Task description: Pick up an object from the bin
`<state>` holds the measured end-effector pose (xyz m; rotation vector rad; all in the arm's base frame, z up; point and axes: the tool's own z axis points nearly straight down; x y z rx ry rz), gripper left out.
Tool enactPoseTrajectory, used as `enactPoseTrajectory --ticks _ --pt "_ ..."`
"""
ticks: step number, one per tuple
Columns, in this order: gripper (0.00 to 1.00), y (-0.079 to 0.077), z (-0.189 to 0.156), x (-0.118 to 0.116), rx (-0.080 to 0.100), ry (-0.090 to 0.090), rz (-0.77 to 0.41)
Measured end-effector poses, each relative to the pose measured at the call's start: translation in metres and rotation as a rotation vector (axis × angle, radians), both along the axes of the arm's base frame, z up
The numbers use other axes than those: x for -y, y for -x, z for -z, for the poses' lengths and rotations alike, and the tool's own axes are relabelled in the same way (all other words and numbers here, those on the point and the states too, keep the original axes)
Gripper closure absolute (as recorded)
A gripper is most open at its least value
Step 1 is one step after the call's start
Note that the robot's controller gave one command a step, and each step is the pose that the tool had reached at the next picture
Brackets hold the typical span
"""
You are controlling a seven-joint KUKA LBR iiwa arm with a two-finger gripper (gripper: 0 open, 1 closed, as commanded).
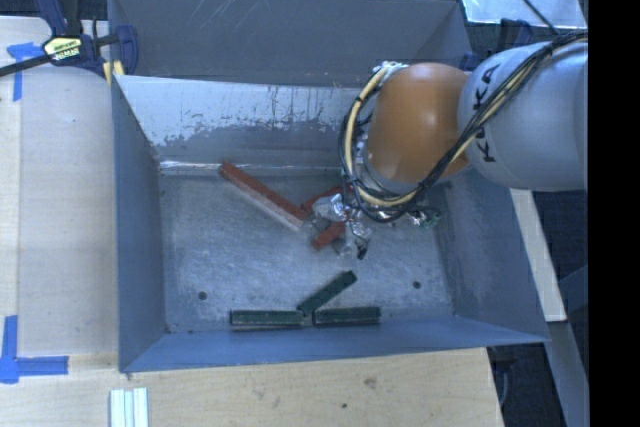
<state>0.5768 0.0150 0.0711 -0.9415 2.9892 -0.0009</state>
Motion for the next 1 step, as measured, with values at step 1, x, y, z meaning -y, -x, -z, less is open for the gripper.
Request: enactPoseTrajectory --ticks 1 --pt "1.00 -0.0027 -0.0754 0.0001 0.004 0.001 0.004"
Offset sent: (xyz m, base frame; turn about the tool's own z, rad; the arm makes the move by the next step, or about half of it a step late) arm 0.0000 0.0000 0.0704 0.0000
